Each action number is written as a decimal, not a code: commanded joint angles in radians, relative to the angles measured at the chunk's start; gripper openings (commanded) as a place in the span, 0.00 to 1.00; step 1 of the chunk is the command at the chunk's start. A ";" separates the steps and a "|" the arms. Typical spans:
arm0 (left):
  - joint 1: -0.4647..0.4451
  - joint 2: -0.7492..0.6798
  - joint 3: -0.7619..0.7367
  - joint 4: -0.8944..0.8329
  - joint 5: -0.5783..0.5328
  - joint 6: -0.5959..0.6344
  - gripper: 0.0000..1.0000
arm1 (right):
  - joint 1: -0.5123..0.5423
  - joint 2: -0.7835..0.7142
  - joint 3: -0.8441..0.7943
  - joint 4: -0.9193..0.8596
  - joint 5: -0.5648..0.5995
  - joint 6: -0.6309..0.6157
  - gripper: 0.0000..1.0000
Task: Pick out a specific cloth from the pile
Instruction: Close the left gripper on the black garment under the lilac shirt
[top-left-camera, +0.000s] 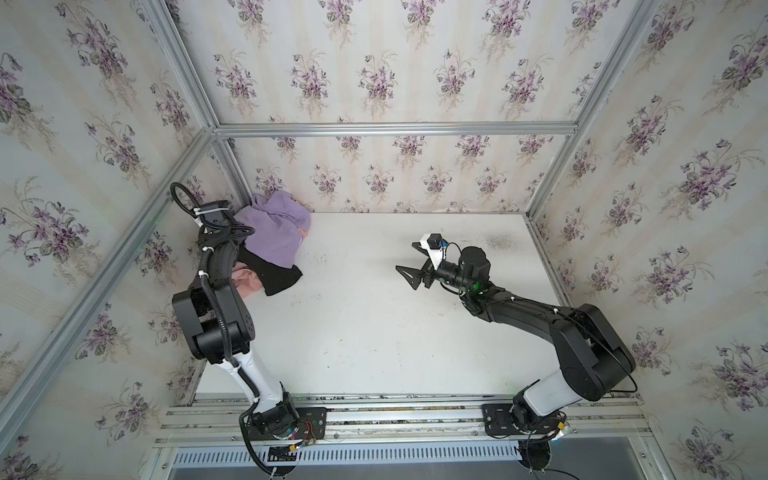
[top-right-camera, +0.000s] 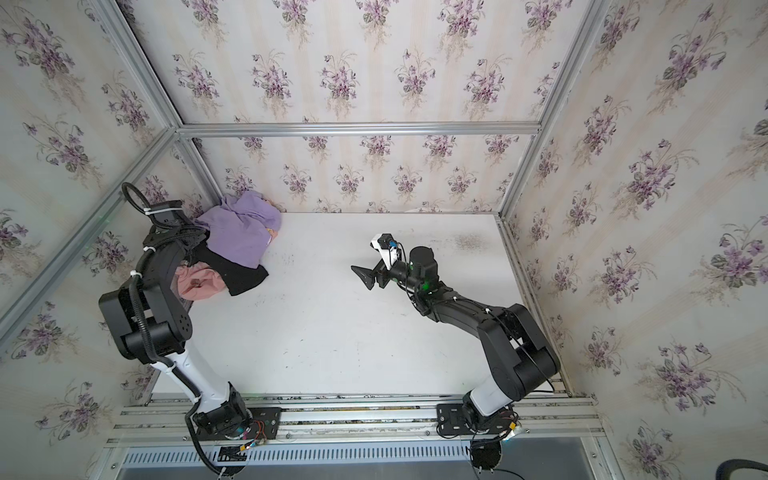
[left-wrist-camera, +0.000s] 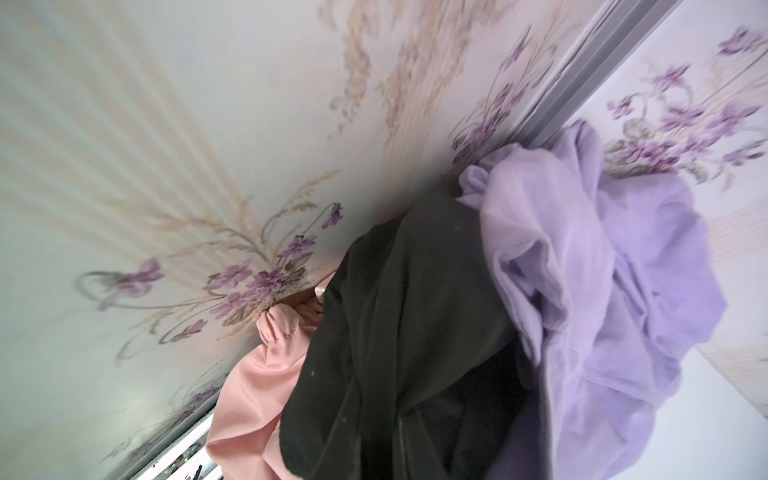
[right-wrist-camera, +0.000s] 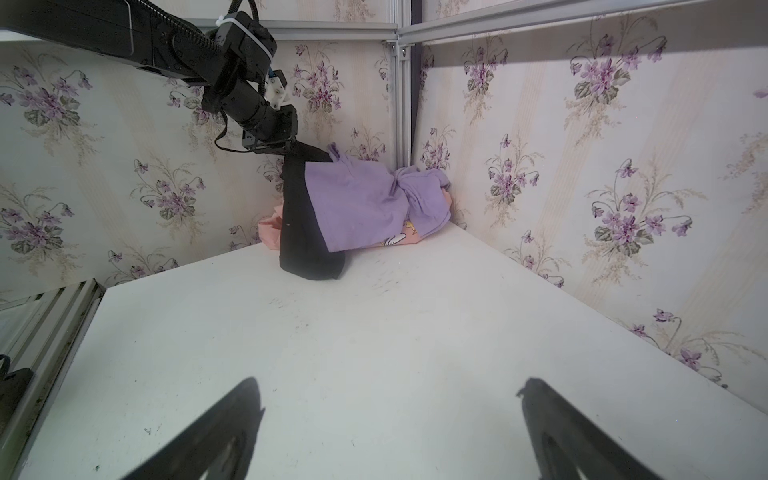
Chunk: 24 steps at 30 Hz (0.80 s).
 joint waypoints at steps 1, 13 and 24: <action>-0.002 -0.029 0.001 0.012 -0.019 -0.014 0.14 | 0.002 -0.015 -0.007 0.043 -0.003 -0.002 1.00; -0.016 -0.094 0.005 0.012 -0.025 -0.034 0.14 | 0.002 -0.036 -0.011 0.040 0.002 -0.006 1.00; -0.019 -0.148 0.015 0.014 -0.025 -0.053 0.13 | 0.002 -0.016 -0.015 0.071 0.000 0.011 1.00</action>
